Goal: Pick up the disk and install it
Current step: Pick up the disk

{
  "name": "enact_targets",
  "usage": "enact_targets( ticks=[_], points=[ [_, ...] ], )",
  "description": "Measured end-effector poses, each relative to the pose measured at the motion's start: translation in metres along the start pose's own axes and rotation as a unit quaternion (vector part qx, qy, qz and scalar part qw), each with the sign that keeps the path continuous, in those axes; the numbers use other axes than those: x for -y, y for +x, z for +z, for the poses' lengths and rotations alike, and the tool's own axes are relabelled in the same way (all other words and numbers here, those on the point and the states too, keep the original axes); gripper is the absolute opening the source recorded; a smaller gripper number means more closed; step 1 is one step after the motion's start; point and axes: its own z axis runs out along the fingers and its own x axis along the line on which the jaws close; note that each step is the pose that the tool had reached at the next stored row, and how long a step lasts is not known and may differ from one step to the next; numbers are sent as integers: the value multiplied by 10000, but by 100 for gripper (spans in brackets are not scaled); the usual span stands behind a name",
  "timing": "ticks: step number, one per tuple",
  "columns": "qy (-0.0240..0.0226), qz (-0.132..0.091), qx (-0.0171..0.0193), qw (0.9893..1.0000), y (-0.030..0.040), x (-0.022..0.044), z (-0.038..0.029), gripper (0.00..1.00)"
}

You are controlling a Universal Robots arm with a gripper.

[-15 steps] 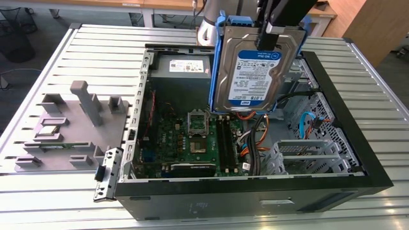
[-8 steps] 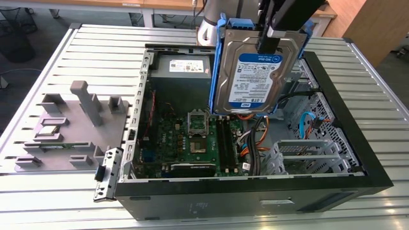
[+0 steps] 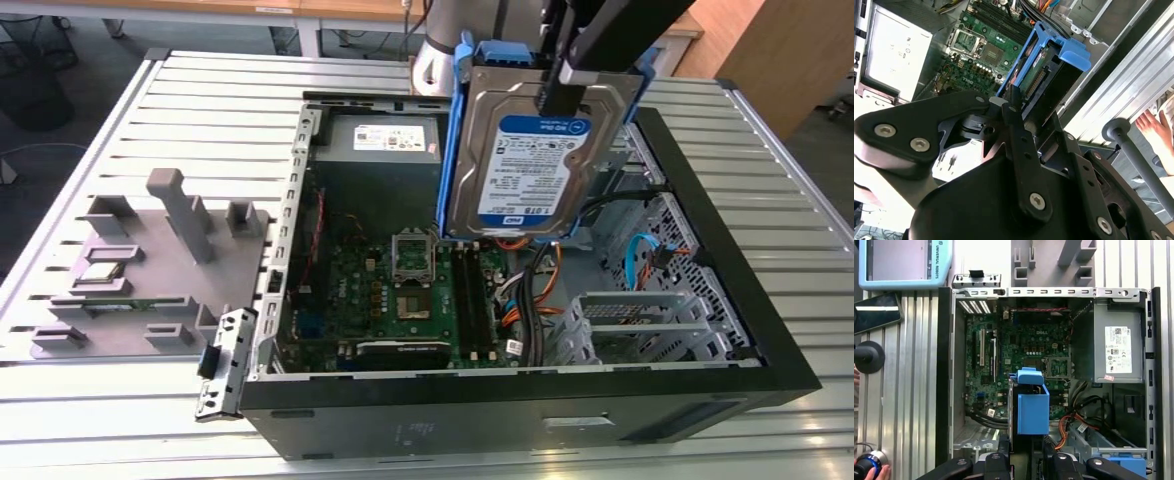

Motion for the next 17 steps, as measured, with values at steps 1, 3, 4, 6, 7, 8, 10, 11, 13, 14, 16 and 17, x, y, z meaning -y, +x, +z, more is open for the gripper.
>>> enact_targets(
  ticks=[1, 3, 4, 6, 7, 8, 10, 11, 13, 14, 16, 17],
  points=[
    [0, 0, 9, 10000, 14, 0, 1, 35],
    [0, -1, 36, 10000, 38, 0, 1, 35],
    [0, -3, 59, 10000, 48, 1, 2, 35],
    [-1, -5, 119, 9999, 68, 1, 3, 35],
    [-1, -6, 149, 9999, 79, 1, 3, 35],
    [-1, -7, 172, 9999, 91, 1, 3, 35],
    [-1, -8, 194, 9998, 116, 2, 4, 35],
    [-1, -8, 197, 9998, 129, 4, 4, 35],
    [-2, -9, 202, 9998, 154, 10, 6, 35],
    [-2, -9, 204, 9998, 166, 16, 7, 35],
    [-2, -9, 206, 9998, 190, 32, 7, 35],
    [-2, -9, 206, 9998, 201, 43, 7, 35]
  ],
)
